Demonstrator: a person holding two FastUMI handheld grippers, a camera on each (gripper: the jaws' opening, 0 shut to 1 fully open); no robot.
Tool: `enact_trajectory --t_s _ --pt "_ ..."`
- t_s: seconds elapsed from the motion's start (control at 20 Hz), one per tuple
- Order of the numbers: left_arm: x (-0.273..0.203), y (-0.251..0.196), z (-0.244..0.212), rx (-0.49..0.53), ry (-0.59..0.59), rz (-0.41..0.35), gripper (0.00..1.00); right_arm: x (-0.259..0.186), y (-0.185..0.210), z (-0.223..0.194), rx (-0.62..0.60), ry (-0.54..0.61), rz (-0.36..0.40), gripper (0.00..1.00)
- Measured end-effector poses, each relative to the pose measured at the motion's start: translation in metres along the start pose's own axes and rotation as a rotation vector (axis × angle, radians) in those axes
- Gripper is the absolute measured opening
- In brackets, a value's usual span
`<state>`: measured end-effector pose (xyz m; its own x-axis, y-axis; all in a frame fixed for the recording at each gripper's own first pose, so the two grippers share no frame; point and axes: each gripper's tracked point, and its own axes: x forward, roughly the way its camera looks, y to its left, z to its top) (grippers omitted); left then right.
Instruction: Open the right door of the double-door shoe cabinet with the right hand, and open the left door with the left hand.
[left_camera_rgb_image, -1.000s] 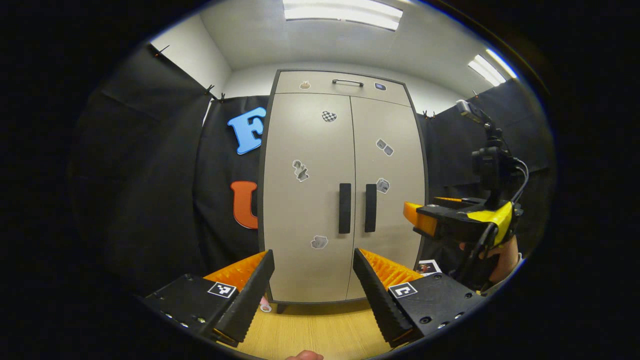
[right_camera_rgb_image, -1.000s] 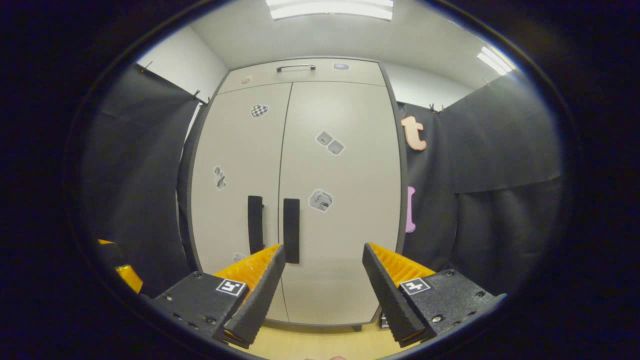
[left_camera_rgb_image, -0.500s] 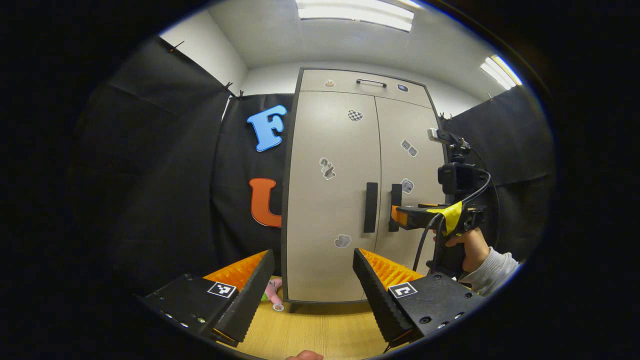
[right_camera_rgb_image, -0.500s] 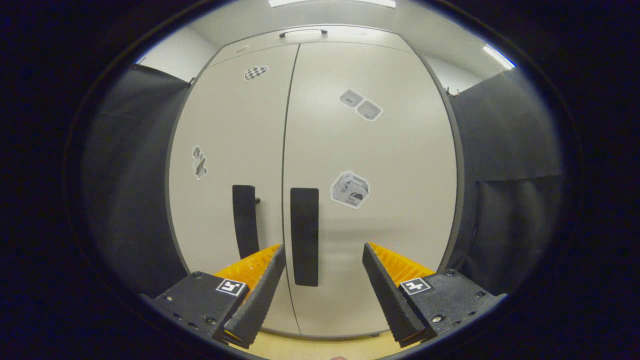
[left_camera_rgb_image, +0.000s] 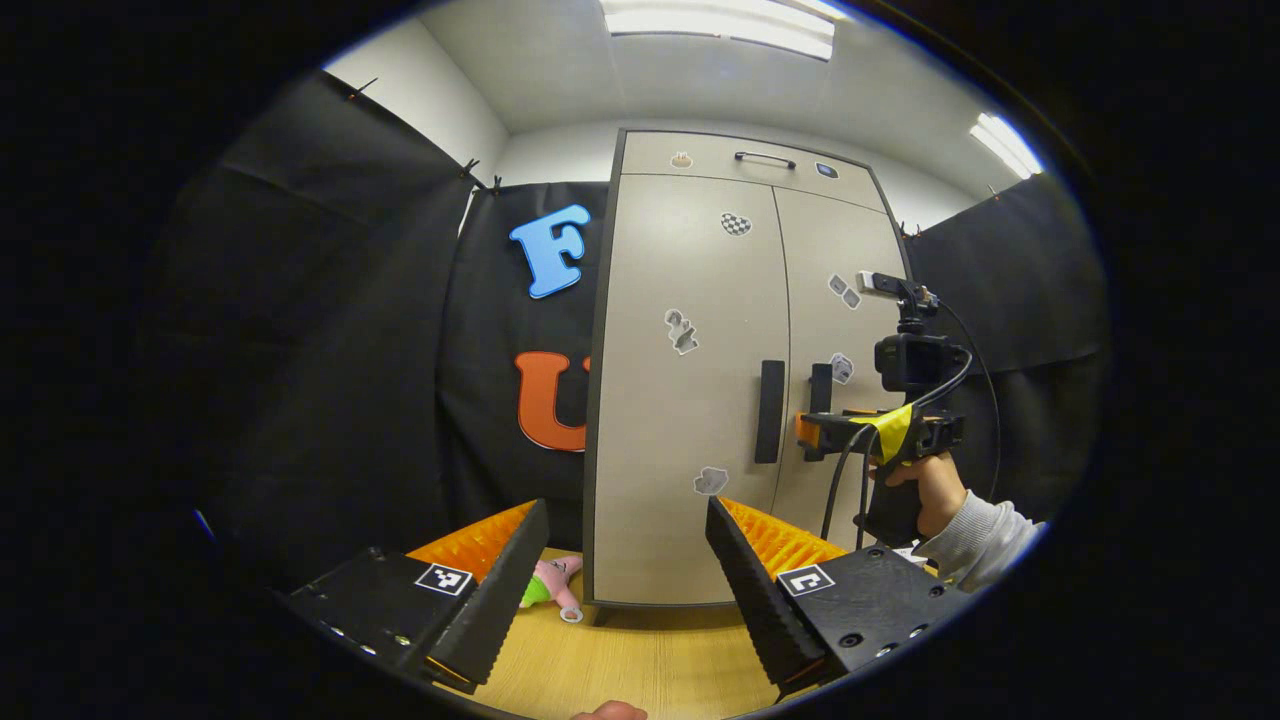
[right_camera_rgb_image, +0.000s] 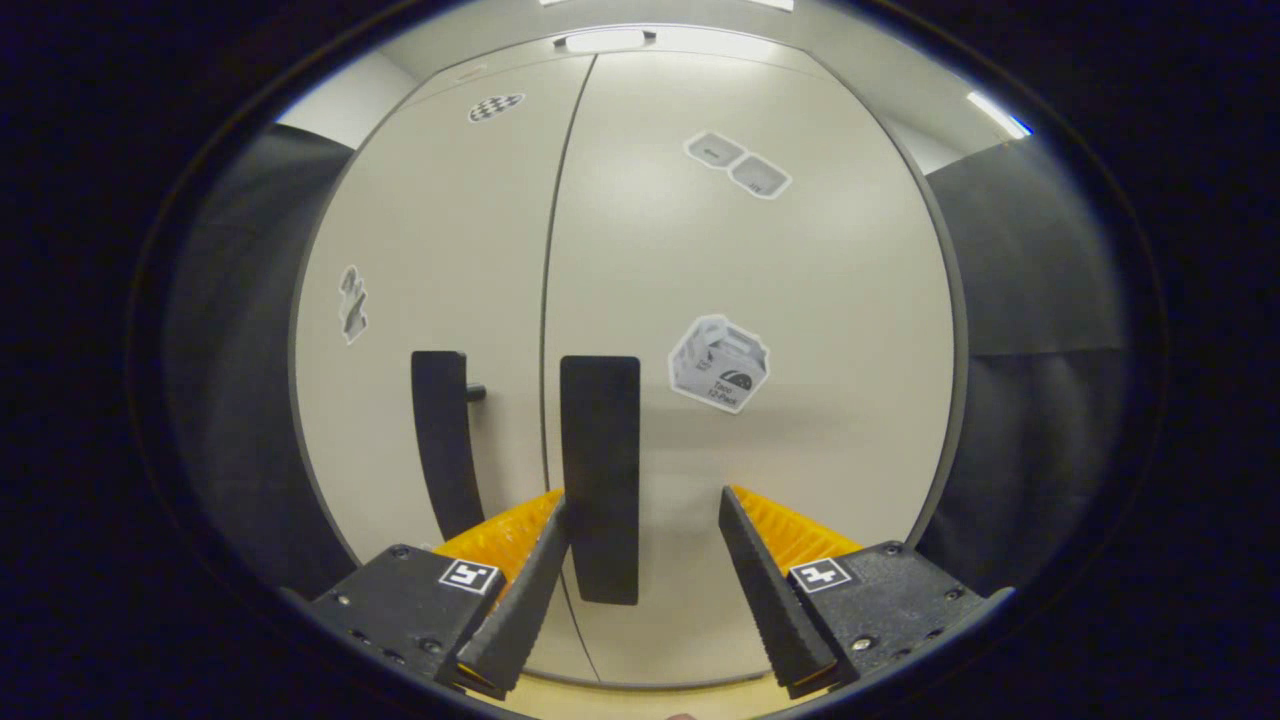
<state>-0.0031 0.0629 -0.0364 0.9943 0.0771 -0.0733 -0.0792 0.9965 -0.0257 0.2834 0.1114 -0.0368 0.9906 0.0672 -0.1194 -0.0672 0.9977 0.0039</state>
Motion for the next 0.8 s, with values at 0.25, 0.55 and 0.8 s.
enact_trajectory --t_s 0.25,0.55,0.8 --pt "0.004 0.000 -0.001 -0.006 0.005 -0.002 0.95 0.003 -0.001 0.000 -0.003 -0.006 -0.014 0.90" --pt "0.008 0.001 -0.001 -0.016 0.003 -0.004 0.95 0.002 0.003 -0.002 -0.042 -0.007 -0.002 0.80" --pt "0.013 -0.002 -0.003 -0.024 0.012 -0.014 0.95 0.002 0.018 -0.008 -0.041 -0.006 0.035 0.35"
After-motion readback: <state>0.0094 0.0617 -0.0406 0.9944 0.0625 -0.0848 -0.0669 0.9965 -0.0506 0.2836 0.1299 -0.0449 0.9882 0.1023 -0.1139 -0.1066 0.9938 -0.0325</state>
